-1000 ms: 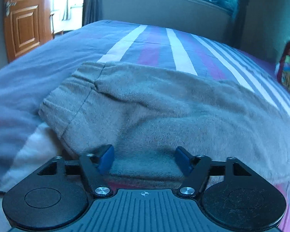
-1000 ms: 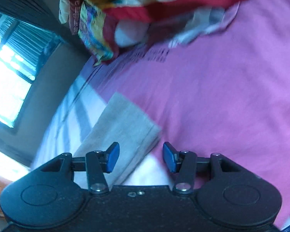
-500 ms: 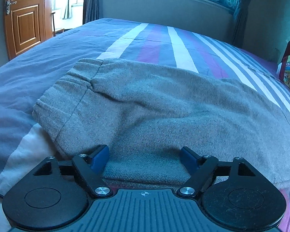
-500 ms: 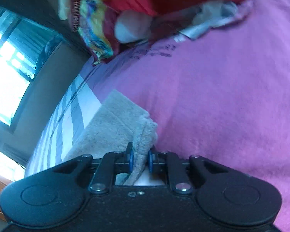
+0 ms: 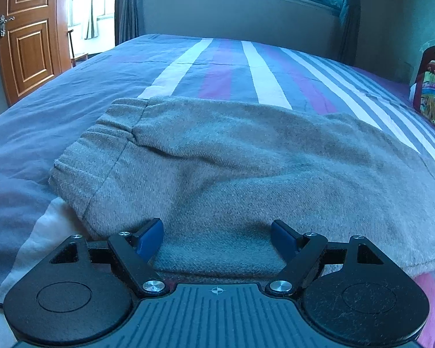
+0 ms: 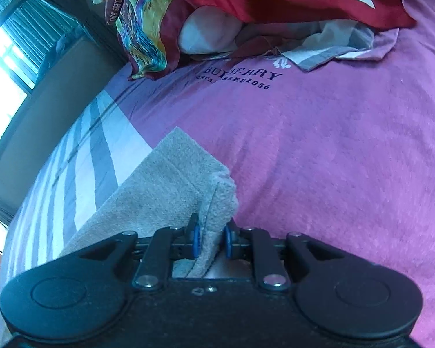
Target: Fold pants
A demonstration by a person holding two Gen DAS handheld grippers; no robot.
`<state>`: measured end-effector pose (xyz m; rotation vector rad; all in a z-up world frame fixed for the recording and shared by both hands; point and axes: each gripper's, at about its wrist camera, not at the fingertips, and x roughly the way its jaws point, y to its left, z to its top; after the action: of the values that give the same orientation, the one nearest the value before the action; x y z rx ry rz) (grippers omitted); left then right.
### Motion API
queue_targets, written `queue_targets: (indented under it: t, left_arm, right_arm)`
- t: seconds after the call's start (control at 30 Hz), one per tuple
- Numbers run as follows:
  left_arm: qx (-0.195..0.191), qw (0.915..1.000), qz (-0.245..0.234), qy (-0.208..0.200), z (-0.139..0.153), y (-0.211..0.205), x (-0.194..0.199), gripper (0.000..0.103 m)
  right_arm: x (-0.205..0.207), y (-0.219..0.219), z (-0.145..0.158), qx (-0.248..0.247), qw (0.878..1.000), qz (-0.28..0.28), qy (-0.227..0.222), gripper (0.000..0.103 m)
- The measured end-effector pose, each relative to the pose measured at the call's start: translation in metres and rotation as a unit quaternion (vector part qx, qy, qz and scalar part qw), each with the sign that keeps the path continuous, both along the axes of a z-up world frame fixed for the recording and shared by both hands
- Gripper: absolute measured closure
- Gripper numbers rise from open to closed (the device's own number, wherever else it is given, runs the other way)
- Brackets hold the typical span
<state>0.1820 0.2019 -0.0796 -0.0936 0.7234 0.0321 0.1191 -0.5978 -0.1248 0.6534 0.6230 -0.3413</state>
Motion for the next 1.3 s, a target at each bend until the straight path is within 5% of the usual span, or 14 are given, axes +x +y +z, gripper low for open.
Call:
queue_targets:
  t: [0.27, 0.57, 0.6, 0.67, 0.73, 0.93, 1.03, 1.1, 1.3]
  left_arm:
    - [-0.003, 0.9999, -0.008, -0.013, 0.0, 0.005, -0.005, 0.022]
    - [-0.053, 0.9894, 0.102, -0.088, 0.027, 0.069, -0.047, 0.023]
    - [-0.067, 0.988, 0.113, -0.081, 0.025, 0.078, -0.045, 0.026]
    - [-0.125, 0.9825, 0.121, -0.065, 0.017, 0.096, -0.035, 0.059]
    - [-0.141, 0.9801, 0.13, -0.051, 0.013, 0.105, -0.024, 0.077]
    - [-0.102, 0.9839, 0.078, -0.125, 0.039, 0.09, -0.021, 0.079]
    - [-0.113, 0.9774, 0.046, -0.173, 0.037, 0.092, -0.02, 0.079]
    - [-0.1, 0.9902, 0.074, -0.062, 0.005, 0.102, 0.004, 0.081]
    - [-0.197, 0.9755, 0.074, -0.064, -0.007, 0.127, -0.005, 0.076]
  right_arm:
    - [0.007, 0.0, 0.003, 0.001, 1.0, -0.012, 0.022, 0.087]
    - [0.006, -0.002, 0.001, 0.008, 1.0, -0.016, 0.022, 0.087]
    - [0.006, -0.002, 0.001, 0.01, 1.0, -0.016, 0.021, 0.087]
    - [0.006, -0.002, -0.001, 0.013, 1.0, -0.018, 0.019, 0.087]
    - [0.006, -0.002, -0.001, 0.011, 1.0, -0.018, 0.019, 0.086]
    - [0.005, -0.004, -0.001, 0.013, 1.0, -0.012, 0.018, 0.086]
    - [0.005, -0.004, -0.002, 0.012, 1.0, -0.01, 0.017, 0.086]
    - [0.005, -0.004, -0.002, 0.01, 1.0, -0.009, 0.016, 0.086]
    - [0.005, -0.005, -0.001, 0.007, 1.0, -0.001, 0.019, 0.086]
